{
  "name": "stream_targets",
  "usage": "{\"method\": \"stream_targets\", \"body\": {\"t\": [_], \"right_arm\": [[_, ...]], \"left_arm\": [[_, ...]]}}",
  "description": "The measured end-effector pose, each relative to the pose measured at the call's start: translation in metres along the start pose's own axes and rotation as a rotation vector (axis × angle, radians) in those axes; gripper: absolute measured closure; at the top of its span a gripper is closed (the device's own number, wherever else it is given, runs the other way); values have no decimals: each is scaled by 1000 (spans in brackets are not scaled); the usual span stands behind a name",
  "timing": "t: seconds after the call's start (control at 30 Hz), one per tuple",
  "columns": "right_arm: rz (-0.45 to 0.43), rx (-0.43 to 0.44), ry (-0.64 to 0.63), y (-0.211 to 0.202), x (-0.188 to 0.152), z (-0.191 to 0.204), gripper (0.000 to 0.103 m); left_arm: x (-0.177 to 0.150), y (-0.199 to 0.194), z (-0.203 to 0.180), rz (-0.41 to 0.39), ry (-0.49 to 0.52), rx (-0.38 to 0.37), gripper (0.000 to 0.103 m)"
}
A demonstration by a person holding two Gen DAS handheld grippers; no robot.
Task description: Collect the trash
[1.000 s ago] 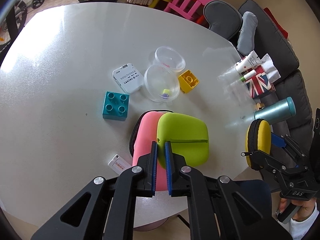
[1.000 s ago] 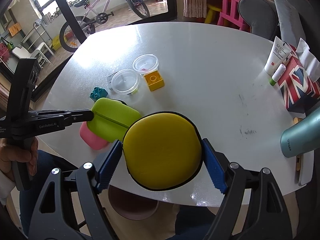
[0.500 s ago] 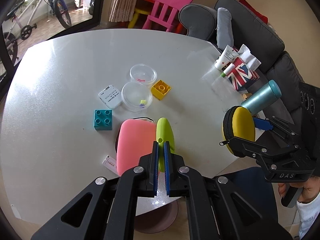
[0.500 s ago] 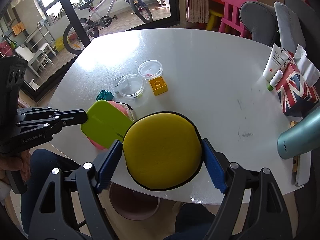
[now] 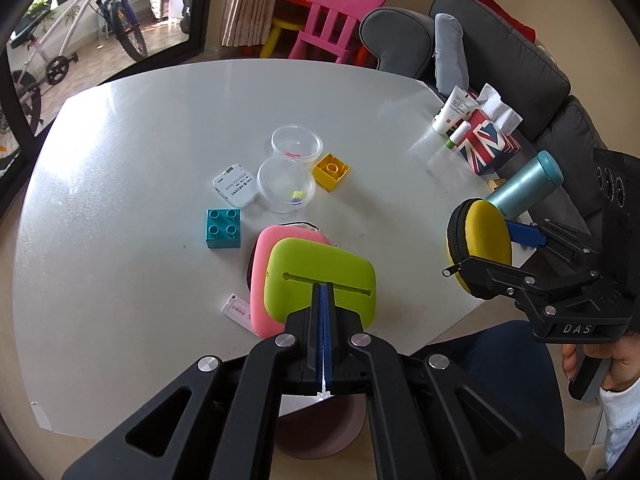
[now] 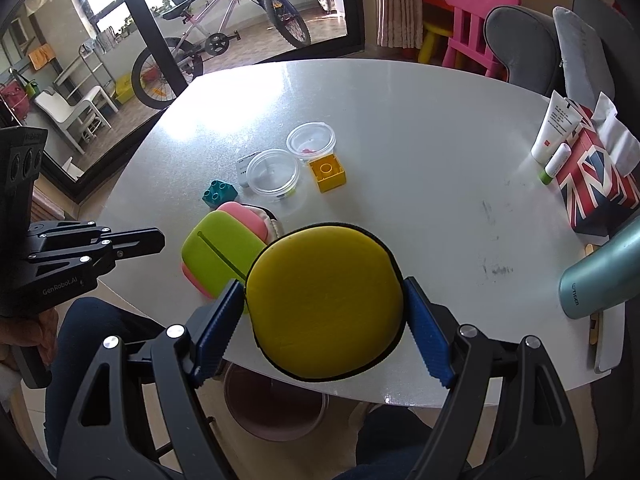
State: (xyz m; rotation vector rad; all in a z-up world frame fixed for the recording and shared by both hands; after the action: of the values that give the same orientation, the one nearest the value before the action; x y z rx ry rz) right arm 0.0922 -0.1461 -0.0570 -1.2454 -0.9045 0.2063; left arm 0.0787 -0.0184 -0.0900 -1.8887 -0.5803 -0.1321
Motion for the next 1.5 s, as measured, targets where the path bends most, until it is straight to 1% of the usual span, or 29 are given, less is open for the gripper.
{"method": "stream_targets", "body": {"t": [0.03,0.1,0.13,0.2,0.23,0.27,0.3,0.33,0.37,0.43,0.6,0.7,0.9,1.03,1.1,1.13,1.2,1.23,1.27,1.37,1.5], "right_arm": [[2,1,0,2,0,-2,24],[7,3,0,4,0,-1,24],[7,3,1,5,0,0,24],[10,4,4,7,-1,0,24],[11,5,5,7,-1,0,24],[12,5,6,8,-2,0,24],[14,6,7,9,-3,-1,24],[16,6,7,9,-3,-1,24],[17,5,9,10,-4,-2,24],[17,8,13,10,-4,-1,24],[16,10,16,11,-5,-2,24],[18,10,16,11,-5,-3,24],[25,10,26,14,-7,-6,24],[29,11,26,15,-8,-8,24],[32,11,29,16,-9,-9,24],[34,11,31,17,-9,-9,24],[36,12,32,18,-10,-10,24],[37,11,31,18,-9,-10,24],[38,11,30,19,-9,-11,24],[41,12,36,21,-10,-12,24],[47,15,39,24,-12,-14,24]], "left_arm": [[-1,1,0,8,5,-2,103],[-1,4,-1,7,17,34,103],[0,5,0,8,17,40,100],[0,7,1,8,18,65,81],[0,8,2,6,13,62,52],[0,8,3,5,9,55,17],[0,7,2,-2,15,36,12],[-1,8,0,4,27,33,12],[-1,10,-1,15,37,42,7],[1,13,1,21,35,51,7],[12,19,18,28,-39,60,7],[17,21,22,30,-48,64,7],[15,25,8,58,-13,-11,7],[12,34,8,81,-35,-53,7],[10,38,7,96,-35,-70,11],[9,41,7,103,-31,-66,16],[9,46,9,105,-41,-62,17],[9,48,11,109,-51,-69,21],[9,50,12,114,-51,-65,30],[7,57,14,123,-46,-49,37],[6,63,18,125,-59,-36,38]]}}
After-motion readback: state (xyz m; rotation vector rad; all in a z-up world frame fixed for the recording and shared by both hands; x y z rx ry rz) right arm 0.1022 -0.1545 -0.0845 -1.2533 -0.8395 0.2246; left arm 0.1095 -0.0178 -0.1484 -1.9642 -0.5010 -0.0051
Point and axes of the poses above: each gripper's, at about its wrist camera, not at the fingertips, and y roughly the way its jaws point, z to its left, x to its top, the point moved 2 cm from there along y, roughly the way its jaws point, and after that the axes turned 15 degrees about -y, right-handed, at the moved point
